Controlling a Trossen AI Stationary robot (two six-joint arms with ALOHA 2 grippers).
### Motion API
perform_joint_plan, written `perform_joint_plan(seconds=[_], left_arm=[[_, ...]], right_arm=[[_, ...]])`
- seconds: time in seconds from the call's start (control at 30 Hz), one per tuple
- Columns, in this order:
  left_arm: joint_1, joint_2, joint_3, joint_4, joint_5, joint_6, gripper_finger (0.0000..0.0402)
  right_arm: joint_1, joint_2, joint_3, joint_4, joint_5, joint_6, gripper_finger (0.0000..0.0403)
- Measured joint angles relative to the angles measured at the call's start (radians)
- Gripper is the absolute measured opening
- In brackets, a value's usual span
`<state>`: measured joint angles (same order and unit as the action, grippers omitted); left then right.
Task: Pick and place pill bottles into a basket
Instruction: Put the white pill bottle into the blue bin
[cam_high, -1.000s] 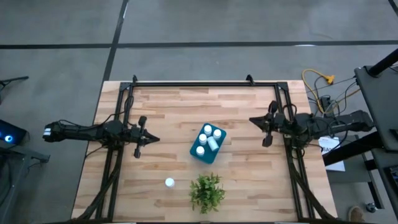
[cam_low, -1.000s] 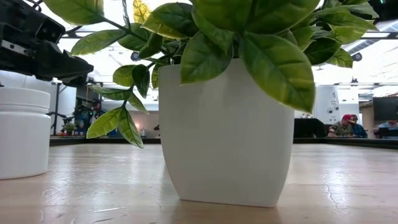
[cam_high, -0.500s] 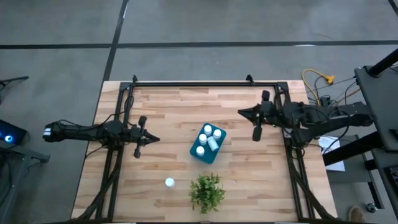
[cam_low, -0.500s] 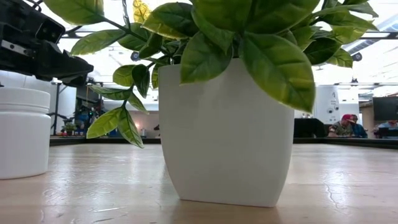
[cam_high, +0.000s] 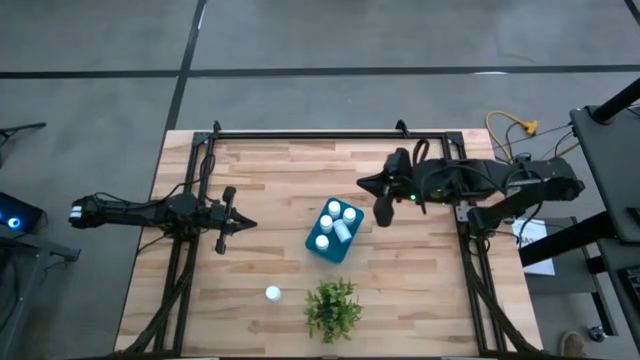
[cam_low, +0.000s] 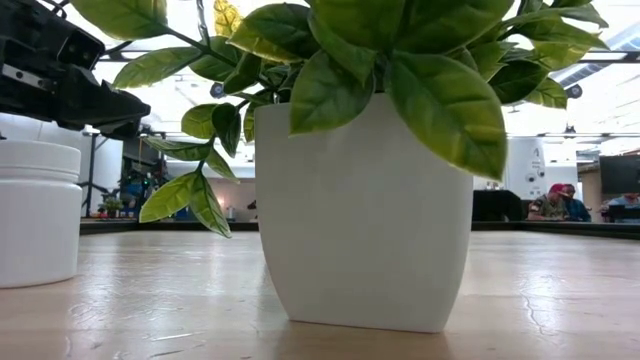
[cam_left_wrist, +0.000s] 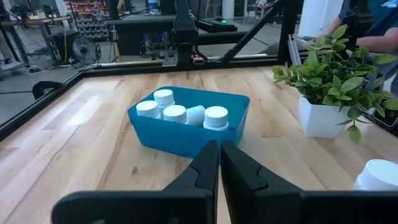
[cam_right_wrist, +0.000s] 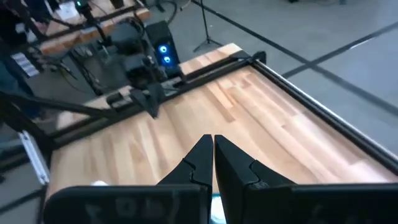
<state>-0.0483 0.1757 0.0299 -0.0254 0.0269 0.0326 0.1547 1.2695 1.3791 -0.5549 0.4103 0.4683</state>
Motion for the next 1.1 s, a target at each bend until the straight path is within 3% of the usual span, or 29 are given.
perform_joint_plan(seconds=[0.33,0.43,0.6,0.8,0.93,1.1], left_arm=[[0.000,0.004,0.000,0.001,0.000,0.000,0.0000],[0.000,0.006,0.000,0.000,0.000,0.000,0.0000],[0.000,0.007,0.000,0.000,0.000,0.000,0.0000],[0.000,0.007,0.000,0.001,0.000,0.000,0.0000],[0.000,0.008,0.000,0.000,0.000,0.000,0.0000],[0.000,0.006,0.000,0.002,0.000,0.000,0.0000]], right_arm=[[0.000,0.146,0.171,-0.127,-0.050,0.044,0.0008],[0.000,0.180,0.199,-0.129,-0.068,0.148,0.0008],[-0.002,0.220,0.249,-0.228,-0.207,0.327,0.0008],[0.001,0.253,0.288,-0.442,-0.203,0.491,0.0009],[-0.003,0.274,0.298,-0.493,-0.236,0.524,0.0027],[-0.012,0.297,0.303,-0.524,-0.259,0.522,0.0079]])
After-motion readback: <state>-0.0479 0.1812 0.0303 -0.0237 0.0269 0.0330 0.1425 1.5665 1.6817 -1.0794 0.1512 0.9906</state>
